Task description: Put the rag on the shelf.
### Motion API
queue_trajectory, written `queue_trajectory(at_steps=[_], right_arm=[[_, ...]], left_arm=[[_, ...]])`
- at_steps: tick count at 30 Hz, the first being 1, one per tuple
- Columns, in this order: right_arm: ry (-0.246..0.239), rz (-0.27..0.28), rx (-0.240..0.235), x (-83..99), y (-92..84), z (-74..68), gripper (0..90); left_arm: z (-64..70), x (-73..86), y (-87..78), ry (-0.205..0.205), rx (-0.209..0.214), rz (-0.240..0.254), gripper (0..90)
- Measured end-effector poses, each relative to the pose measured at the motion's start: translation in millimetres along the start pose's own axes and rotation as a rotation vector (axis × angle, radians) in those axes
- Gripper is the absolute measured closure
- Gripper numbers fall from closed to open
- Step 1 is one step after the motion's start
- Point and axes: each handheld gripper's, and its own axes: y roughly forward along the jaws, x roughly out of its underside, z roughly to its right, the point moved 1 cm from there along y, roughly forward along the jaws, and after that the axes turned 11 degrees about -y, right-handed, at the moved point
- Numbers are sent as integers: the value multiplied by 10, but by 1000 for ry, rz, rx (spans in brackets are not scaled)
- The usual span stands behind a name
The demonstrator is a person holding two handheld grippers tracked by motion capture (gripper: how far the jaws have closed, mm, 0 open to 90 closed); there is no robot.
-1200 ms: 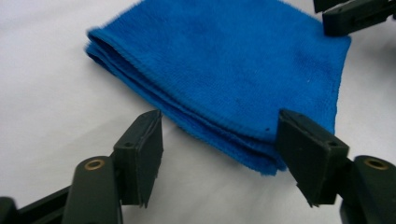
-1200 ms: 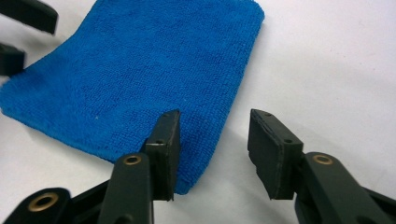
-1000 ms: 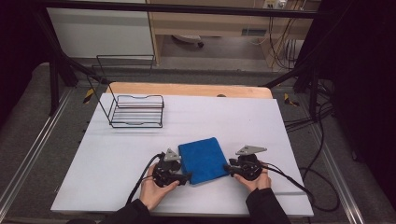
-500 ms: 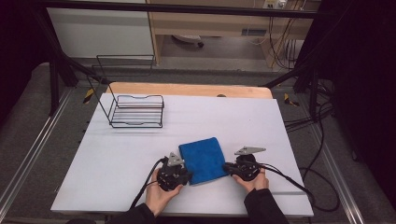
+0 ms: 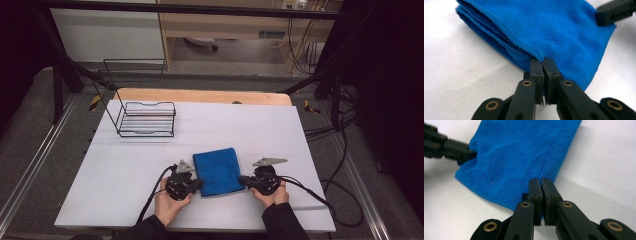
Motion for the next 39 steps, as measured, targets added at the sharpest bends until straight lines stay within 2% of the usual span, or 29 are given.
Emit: queue_trajectory(at_steps=[3,6,10,11,13,16,18,21,22,24,25,26,27,29,32,36,39], right_arm=[[16,7,-16,6,-16,-44,871],[45,18,-30,14,-41,-83,869],[50,24,-33,16,-42,-142,865],[45,25,-30,10,-48,-153,864],[34,28,-2,4,-58,-147,855],[8,-13,85,49,-47,-77,842],[18,-32,94,91,-50,-21,824],[20,0,93,98,-95,22,753],[4,18,88,88,-113,29,723],[-25,73,81,66,-138,41,629],[-57,106,87,46,-155,60,521],[-57,106,87,46,-155,60,521],[-86,118,99,41,-158,82,475],[-103,123,110,34,-170,104,410],[-102,143,110,38,-172,148,307],[-113,138,112,31,-170,174,197],[-115,136,112,23,-167,190,165]], left_arm=[[-6,-24,-31,13,9,-10,872],[-21,-51,-58,49,4,-45,873],[-81,-80,-86,41,24,-53,873],[-85,-79,-87,35,31,-42,873],[-73,-62,-56,38,50,-41,869],[-30,-14,3,49,60,-42,854],[-12,-13,-4,72,42,-27,824],[-34,-50,-73,72,32,-7,678],[-50,-70,-103,74,28,-1,622],[-89,-128,-156,74,21,11,532],[-113,-162,-174,72,14,20,446],[-141,-199,-188,75,7,21,446],[-172,-236,-194,78,-1,21,408],[-230,-314,-185,75,-17,29,346],[-315,-443,-125,80,-70,32,306],[-414,-605,5,27,-88,32,300],[-495,-690,104,13,-97,30,346]])
